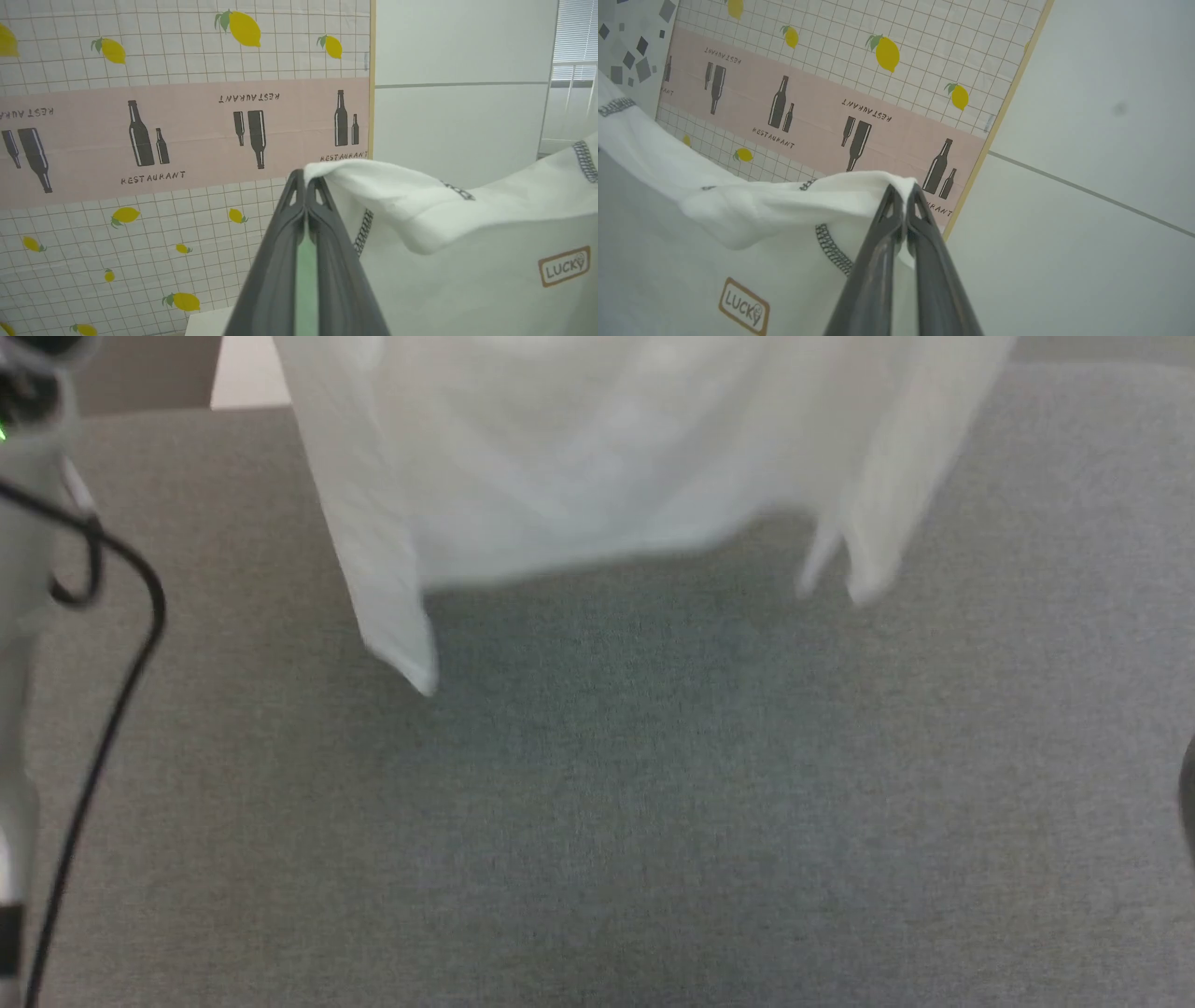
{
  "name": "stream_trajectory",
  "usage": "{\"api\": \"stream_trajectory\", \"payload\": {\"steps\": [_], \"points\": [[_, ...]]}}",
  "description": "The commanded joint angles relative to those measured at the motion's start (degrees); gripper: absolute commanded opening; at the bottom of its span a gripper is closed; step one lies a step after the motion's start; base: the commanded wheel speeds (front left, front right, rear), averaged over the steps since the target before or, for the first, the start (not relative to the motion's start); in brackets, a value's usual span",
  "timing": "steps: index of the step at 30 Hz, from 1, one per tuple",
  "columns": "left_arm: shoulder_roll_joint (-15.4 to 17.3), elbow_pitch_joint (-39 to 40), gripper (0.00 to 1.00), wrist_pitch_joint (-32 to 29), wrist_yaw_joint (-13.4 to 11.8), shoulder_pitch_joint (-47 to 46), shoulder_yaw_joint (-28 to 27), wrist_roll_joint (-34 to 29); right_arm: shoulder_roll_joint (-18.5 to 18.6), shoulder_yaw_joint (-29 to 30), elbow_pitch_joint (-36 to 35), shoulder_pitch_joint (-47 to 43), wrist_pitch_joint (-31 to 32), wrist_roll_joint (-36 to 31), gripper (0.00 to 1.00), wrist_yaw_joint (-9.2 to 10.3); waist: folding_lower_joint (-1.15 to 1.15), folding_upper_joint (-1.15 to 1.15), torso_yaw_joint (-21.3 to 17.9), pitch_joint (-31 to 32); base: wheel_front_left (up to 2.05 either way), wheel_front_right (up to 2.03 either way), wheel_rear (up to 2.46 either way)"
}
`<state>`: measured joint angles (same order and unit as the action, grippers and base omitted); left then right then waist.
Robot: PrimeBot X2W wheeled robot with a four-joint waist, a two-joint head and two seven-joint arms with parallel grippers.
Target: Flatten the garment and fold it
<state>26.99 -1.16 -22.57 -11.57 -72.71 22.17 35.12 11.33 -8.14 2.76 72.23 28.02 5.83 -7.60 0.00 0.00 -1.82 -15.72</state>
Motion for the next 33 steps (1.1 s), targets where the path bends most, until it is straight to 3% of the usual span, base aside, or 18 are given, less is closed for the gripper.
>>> {"api": "stream_trajectory", "payload": {"steps": [1,10,19,27,33], "points": [[-0.36,-2.03,0.00,1.04,0.36,-3.68,0.11,-1.70,-0.33,-0.43,2.51,3.61,-1.30,-1.66,0.00,0.11,0.00,0.00,-0.04,-7.55,0.00,0.00,0.00],[-4.05,-16.56,0.00,13.70,0.99,-18.15,1.27,-8.78,-1.64,-0.30,20.37,20.95,-9.53,-12.13,0.00,0.11,0.00,0.00,2.06,-17.87,0.00,0.00,0.00],[-4.67,-23.82,0.00,26.11,4.15,-16.96,2.65,-10.43,-3.51,0.78,29.69,20.86,-17.33,-15.91,0.00,0.11,0.00,0.00,2.23,-23.38,0.00,0.00,0.00],[-2.66,-18.45,0.00,27.84,7.85,-9.37,5.17,-9.54,-1.37,-3.18,25.09,14.31,-19.20,-9.48,0.00,0.11,0.00,0.00,2.43,-22.69,0.00,0.00,0.00],[0.84,-4.76,0.00,24.85,6.19,2.88,5.89,-7.61,3.07,-4.89,10.46,2.74,-14.44,-2.30,0.00,0.11,0.00,0.00,2.41,-19.11,0.00,0.00,0.00]]}}
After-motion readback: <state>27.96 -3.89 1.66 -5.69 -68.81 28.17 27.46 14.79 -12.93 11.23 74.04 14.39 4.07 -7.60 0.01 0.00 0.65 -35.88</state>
